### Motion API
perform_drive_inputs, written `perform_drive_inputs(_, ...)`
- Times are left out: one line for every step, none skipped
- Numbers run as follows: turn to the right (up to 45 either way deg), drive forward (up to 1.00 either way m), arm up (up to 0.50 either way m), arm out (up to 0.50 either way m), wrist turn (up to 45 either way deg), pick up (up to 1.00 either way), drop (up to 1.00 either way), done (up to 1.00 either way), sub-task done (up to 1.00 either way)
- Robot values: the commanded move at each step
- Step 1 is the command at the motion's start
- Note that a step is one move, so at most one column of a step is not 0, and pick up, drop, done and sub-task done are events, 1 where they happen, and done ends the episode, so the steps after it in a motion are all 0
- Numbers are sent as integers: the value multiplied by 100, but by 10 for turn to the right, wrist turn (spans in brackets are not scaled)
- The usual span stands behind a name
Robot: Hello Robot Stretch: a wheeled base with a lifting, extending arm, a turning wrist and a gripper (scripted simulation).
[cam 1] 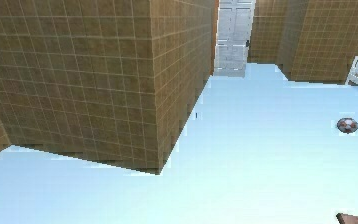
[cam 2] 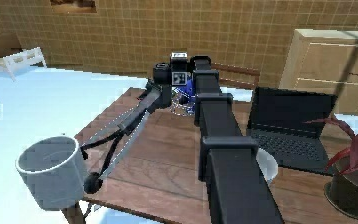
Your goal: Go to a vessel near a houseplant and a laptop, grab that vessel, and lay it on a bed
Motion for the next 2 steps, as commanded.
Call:
perform_drive_inputs(0, 0, 0, -32, 0, 0, 0, 0, 0)
perform_drive_inputs(150, 0, 0, 0, 0, 0, 0, 0, 0)
